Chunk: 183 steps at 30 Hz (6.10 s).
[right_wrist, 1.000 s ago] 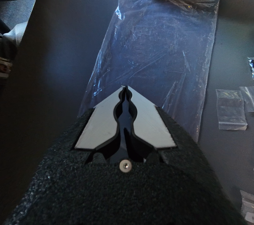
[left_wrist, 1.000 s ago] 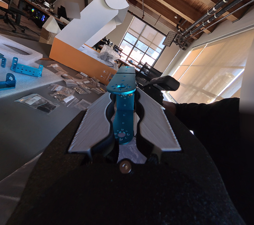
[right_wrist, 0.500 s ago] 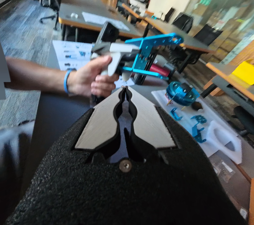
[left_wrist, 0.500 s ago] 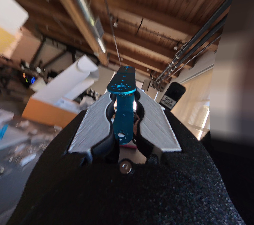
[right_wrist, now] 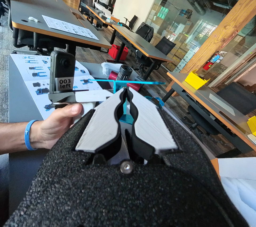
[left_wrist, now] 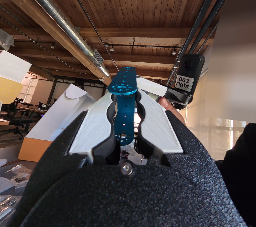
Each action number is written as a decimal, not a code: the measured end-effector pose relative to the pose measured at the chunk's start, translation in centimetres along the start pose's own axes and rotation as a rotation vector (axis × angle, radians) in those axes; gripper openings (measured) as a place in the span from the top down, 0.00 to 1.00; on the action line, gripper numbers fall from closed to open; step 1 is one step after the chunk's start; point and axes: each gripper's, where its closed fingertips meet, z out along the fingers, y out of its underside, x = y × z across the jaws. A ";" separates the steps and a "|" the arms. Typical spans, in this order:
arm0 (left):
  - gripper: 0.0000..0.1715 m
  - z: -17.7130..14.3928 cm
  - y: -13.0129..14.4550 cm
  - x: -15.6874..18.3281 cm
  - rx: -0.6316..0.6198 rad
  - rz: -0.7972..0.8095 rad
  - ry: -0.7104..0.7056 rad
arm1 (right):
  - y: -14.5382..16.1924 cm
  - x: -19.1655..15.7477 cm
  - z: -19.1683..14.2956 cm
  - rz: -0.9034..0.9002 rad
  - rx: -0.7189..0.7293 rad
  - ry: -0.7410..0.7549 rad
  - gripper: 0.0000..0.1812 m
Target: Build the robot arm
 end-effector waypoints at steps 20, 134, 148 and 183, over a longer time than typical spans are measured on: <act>0.86 -0.9 0.7 -0.3 -0.036 -0.020 0.019 | 1.9 -0.3 -0.7 -0.046 -0.082 -0.083 1.00; 0.78 -6.8 2.2 -1.5 -0.266 0.207 -0.203 | 2.5 2.6 -1.4 -0.646 -0.029 0.102 0.98; 0.78 -3.5 -0.8 -12.6 -0.707 0.483 -0.008 | 2.4 5.4 1.6 -0.951 0.179 0.116 0.98; 0.85 -2.0 4.2 -11.5 -0.780 0.111 -0.069 | 8.0 5.6 4.0 -0.894 0.053 0.046 0.83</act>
